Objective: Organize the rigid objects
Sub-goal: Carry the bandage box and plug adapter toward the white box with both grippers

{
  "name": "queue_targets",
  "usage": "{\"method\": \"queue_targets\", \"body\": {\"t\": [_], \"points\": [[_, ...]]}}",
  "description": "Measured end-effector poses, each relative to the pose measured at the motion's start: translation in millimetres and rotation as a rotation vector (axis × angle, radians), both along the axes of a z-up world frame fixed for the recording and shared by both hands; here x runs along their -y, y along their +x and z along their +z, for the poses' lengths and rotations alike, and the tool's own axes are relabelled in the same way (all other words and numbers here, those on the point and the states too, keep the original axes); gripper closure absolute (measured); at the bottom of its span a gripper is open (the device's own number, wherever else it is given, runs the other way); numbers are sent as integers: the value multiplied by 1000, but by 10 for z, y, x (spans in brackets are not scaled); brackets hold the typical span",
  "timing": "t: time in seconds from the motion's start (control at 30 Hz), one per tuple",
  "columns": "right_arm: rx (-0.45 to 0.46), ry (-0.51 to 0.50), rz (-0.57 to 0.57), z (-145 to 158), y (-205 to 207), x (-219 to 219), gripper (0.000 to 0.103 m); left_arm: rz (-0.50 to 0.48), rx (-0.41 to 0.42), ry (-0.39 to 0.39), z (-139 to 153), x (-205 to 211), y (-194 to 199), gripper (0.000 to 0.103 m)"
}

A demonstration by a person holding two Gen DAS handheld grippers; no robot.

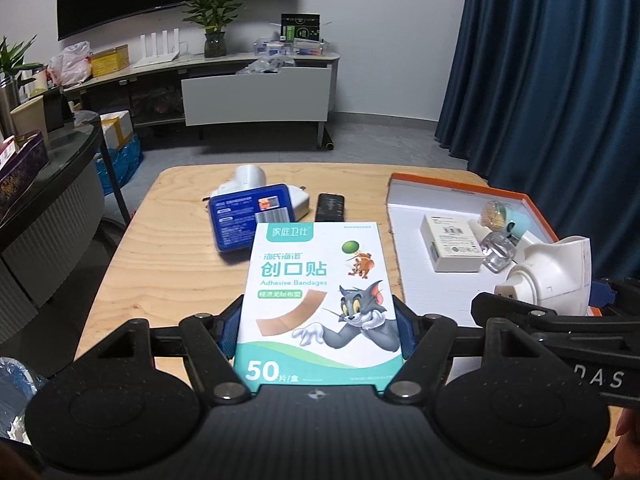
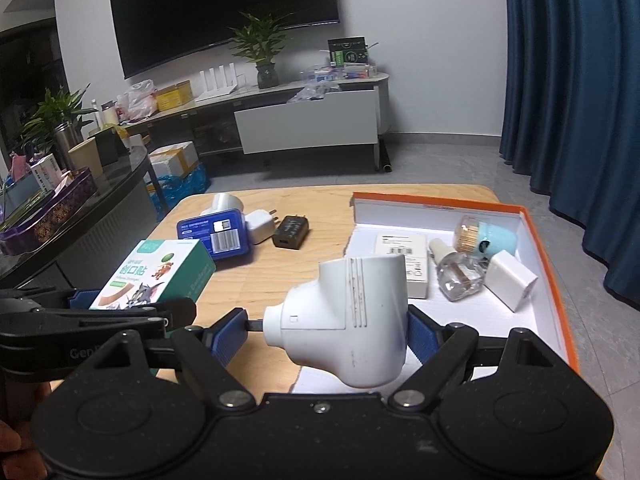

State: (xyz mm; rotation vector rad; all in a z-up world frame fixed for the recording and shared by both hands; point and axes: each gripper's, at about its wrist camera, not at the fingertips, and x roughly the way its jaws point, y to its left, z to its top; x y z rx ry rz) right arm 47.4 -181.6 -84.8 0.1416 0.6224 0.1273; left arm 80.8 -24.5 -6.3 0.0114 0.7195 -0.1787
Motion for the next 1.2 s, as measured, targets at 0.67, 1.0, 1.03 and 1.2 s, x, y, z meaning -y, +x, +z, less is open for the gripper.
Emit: {"method": "queue_targets", "body": {"t": [0.67,1.0,1.03,1.2], "points": [[3,6,-93,-5,-170,373,5,-89,10,6,43,336,-42,32],[11,12,-146,4,-263,565,5,-143,11,16,34,534,-45,32],[12,13,-150,2,-260,584,5,-146,11,16,32,554,-44,32],[15,17,-169,0,-269,657,5,-162,14,20,38,637,-43,32]]}}
